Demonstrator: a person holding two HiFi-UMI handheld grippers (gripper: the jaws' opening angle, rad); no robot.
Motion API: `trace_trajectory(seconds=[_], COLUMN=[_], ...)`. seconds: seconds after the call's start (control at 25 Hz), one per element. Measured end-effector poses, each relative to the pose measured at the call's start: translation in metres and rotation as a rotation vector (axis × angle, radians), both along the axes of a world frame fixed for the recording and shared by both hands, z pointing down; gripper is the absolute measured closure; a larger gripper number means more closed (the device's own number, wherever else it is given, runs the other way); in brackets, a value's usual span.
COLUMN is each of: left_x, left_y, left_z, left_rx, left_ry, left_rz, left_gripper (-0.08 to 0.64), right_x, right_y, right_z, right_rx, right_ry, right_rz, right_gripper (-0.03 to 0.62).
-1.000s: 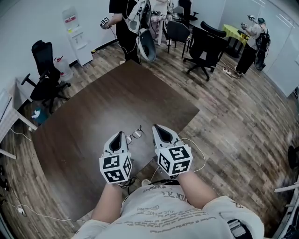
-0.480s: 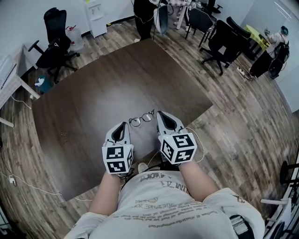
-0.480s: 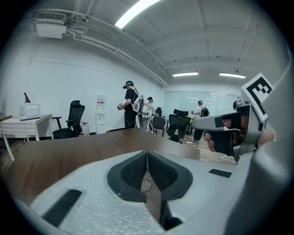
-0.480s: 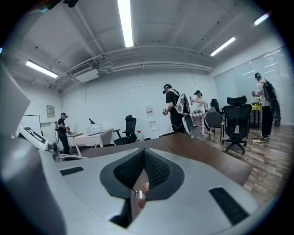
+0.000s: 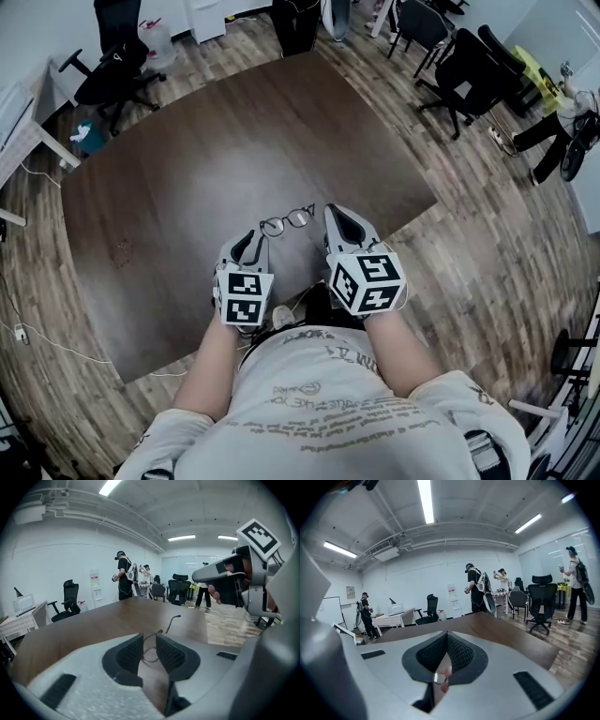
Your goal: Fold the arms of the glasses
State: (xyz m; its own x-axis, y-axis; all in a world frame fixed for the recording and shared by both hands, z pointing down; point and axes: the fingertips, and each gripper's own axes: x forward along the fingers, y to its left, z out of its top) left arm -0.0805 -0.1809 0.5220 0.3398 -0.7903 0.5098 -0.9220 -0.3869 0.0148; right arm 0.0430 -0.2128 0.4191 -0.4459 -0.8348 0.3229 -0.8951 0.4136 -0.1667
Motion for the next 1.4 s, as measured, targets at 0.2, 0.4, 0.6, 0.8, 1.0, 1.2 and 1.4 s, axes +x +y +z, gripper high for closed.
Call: trace_trajectory(seconds=[0.2,0.4,0.6,0.8,1.0,1.2,1.4], left_x=[0.0,0.001,0.006,0.007,0.006,0.013,0.026], left_y=[-0.013,-0.028,-0.037,-0.042,-0.049,-0.054,-0.061], left_z=[0.033,0.055,0.069,0.073,0.073,0.074,0.076], left_rx=[-0.059,-0.092,-0.12,-0.126,-0.136,-0.152,-0.14], left_ry=[-0.069,-0.118,-0.133,-0.152,-0.172,-0.207,-0.304], left_rz=[-0.016,-0.043,-0.073,-0.102,-0.134,-0.127,-0.099], left_gripper=[0.477,0.477,0.479,0.479,0.529,0.534,0.535], right_x=[0.017,0.034,0.049,0.062,0.068,0.073,0.082], right_y=[-0.008,-0.019,-0.03,-0.04,-0.048,-0.055,-0.059], right_z=[0.011,0.018,0.024,0.027,0.032,0.036,0.042], right_rx=[-0.031,-0.052,-0.068,-0.079,-0.094,-0.107,-0.121], right_ry=[0.006,0.015,0.018,0.02,0.019,0.017,0.016], right_rz=[0.017,0.028,0.027,0.029,0.022,0.02,0.023], right_gripper=[0.581,0.581,0.581,0.581,0.581,0.581,0.581])
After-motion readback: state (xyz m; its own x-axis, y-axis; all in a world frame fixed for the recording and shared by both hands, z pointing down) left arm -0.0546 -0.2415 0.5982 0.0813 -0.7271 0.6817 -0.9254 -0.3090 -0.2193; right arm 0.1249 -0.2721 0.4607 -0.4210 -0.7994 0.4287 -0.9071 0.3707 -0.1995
